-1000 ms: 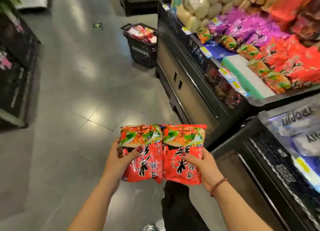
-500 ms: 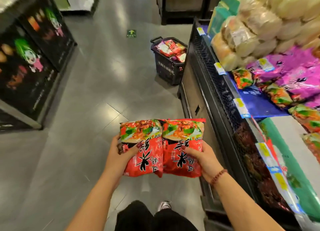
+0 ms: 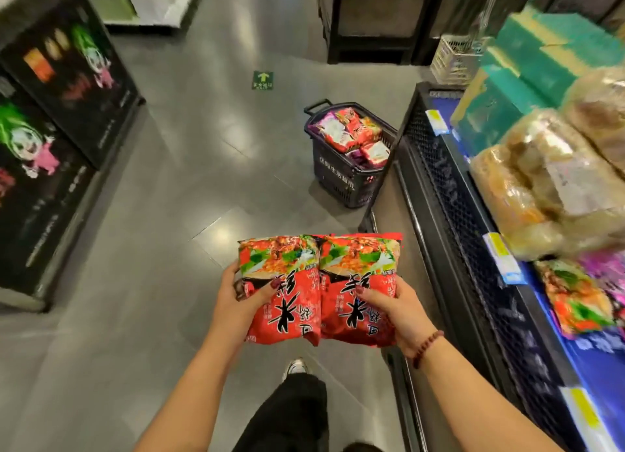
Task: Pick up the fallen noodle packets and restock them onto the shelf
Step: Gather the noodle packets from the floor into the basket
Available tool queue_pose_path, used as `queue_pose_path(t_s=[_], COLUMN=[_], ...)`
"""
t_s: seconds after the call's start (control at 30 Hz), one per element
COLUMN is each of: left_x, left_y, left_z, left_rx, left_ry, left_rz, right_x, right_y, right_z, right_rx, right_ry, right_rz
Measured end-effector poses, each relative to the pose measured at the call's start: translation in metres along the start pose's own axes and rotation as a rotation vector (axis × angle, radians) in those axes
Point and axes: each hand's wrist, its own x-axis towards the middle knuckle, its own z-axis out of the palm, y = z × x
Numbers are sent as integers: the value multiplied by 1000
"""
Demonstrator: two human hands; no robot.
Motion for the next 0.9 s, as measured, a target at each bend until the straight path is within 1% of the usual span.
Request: queue_pose_path(t_s=[0.17,0.3,0.6,0.8,0.9], left_x=[108,187,377,477,532], left_y=[50,75,132,172,187], left_z=[26,56,145,185,206], left_rx=[34,26,77,136,159], left_ry=[-19,-34,-30,-44,-94], left_rz=[-4,-3,-26,-62,-88], right_x=[90,166,353,449,493], right_y=[-64,-102,-205,-267,-286], right_z=[12,12,-17,-27,-29], right_rx=[78,127,149,125,129], right_ry=[26,39,19,64,118], right_rz=[-12,1,47,54,61])
